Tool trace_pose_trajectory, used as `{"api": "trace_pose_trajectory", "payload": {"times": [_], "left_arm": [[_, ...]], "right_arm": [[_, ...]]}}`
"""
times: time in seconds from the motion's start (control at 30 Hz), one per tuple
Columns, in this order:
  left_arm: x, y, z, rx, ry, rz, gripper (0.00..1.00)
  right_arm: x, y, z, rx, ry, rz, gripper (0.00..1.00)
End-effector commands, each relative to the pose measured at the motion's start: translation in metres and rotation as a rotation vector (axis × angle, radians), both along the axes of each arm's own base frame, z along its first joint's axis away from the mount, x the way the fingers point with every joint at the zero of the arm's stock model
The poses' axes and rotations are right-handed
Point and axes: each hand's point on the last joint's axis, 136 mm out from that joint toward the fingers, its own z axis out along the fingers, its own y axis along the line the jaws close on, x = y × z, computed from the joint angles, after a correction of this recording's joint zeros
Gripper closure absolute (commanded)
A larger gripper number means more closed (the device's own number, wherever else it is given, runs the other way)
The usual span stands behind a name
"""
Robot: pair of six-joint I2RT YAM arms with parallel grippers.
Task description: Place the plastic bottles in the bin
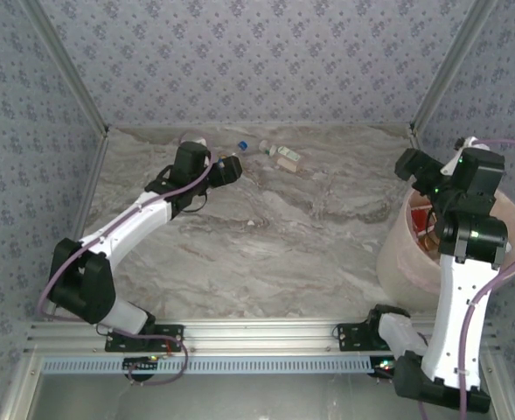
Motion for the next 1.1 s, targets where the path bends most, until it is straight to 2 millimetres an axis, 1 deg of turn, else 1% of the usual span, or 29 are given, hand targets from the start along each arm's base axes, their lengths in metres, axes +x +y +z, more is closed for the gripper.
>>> {"api": "trace_pose_trajectory", "payload": {"times": [0.0, 0.1, 0.2, 0.3, 0.43, 0.63, 0.77, 0.8, 0.9, 0.93, 0.97, 1.07], "left_arm": [[0.007, 0.02, -0.01, 0.106, 0.059, 0.024, 0.02], [0.016, 0.028, -0.02, 0.175, 0.096, 0.006, 0.02], [0.023, 0.039, -0.035, 0.272, 0.165, -0.014, 0.02], [0.031, 0.042, -0.05, 0.358, 0.214, -0.067, 0.02], [0.041, 0.043, -0.062, 0.442, 0.232, -0.132, 0.02], [0.069, 0.039, -0.079, 0.564, 0.225, -0.248, 0.02], [0.093, 0.038, -0.091, 0.649, 0.223, -0.291, 0.02], [0.094, 0.04, -0.098, 0.671, 0.247, -0.303, 0.02], [0.108, 0.04, -0.109, 0.708, 0.266, -0.323, 0.02], [0.108, 0.041, -0.117, 0.716, 0.288, -0.333, 0.02], [0.115, 0.04, -0.113, 0.721, 0.283, -0.33, 0.02], [0.121, 0.041, -0.129, 0.731, 0.315, -0.341, 0.02]], "right_arm": [[0.013, 0.032, 0.013, 0.013, -0.058, 0.134, 0.0], [0.027, 0.058, 0.014, 0.033, -0.096, 0.229, 0.0], [0.035, 0.082, 0.014, 0.035, -0.126, 0.318, 0.0], [0.037, 0.099, 0.014, 0.022, -0.155, 0.379, 0.0], [0.033, 0.116, 0.018, 0.017, -0.217, 0.444, 0.0], [0.024, 0.125, 0.022, 0.018, -0.268, 0.483, 0.0], [0.02, 0.126, 0.022, 0.019, -0.27, 0.492, 0.0], [0.02, 0.126, 0.022, 0.018, -0.271, 0.49, 0.0], [0.018, 0.126, 0.022, 0.016, -0.271, 0.488, 0.0], [0.017, 0.125, 0.022, 0.015, -0.271, 0.488, 0.0], [0.016, 0.126, 0.022, 0.013, -0.27, 0.49, 0.0], [0.016, 0.126, 0.02, 0.008, -0.265, 0.492, 0.0]]}}
